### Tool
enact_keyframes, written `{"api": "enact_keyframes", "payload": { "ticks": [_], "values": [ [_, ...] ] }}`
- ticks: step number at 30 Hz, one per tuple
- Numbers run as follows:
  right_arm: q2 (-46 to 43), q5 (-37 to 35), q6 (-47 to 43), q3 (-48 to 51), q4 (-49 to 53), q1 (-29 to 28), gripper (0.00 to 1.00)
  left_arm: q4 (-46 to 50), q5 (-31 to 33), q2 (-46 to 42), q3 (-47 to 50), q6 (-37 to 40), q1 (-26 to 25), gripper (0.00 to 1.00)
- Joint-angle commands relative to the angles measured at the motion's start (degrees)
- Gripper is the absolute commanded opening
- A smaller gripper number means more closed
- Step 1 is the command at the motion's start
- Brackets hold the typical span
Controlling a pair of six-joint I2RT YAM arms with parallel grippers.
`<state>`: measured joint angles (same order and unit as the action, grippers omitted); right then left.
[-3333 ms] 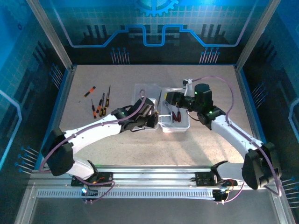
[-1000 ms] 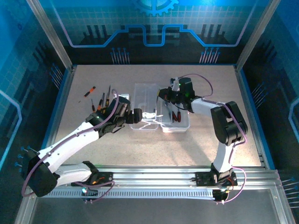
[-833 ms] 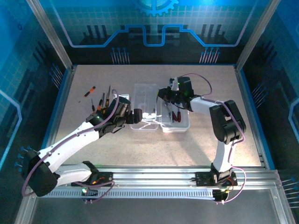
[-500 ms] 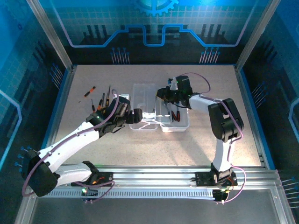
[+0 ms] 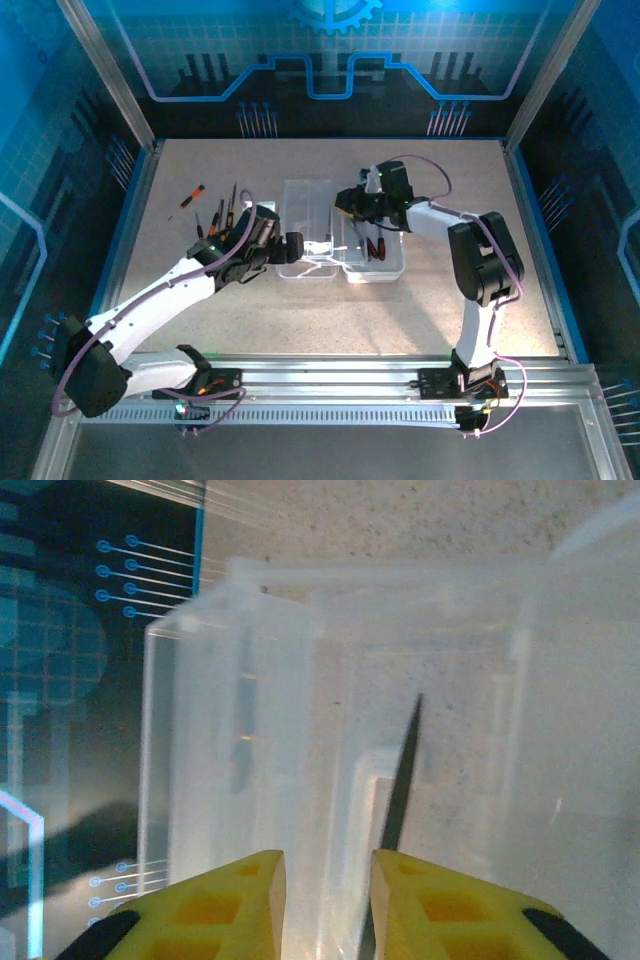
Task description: Pack the tool kit
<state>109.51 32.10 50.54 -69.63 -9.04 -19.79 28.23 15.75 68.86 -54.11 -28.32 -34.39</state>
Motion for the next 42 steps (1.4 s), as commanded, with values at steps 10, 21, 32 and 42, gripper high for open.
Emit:
{"api": "enact_keyframes", "payload": {
  "ticks": [10,21,32,42],
  "values": [
    [-22.3,-6.1,-10.9,10.1,6.7,2.1,0.29,5.7,-1.6,6.5,-7.8,-0.5,17.2,0.80],
    [-36.2,-18.8,-17.3,29.6,1.5,1.5,0.18,6.0,-6.6,32.1,-20.1,0.5,30.2,0.62],
    [-34.5,-20.9,-13.7,35.6,-6.1,0.9,0.20,15.2,-2.6,50.8,-39.4,5.3,31.5,0.54],
    [-34.2,-20.3,-13.3,35.8,-7.9,0.9,0.20,16.2,-1.9,53.4,-40.6,7.1,31.8,0.52]
  ]
}}
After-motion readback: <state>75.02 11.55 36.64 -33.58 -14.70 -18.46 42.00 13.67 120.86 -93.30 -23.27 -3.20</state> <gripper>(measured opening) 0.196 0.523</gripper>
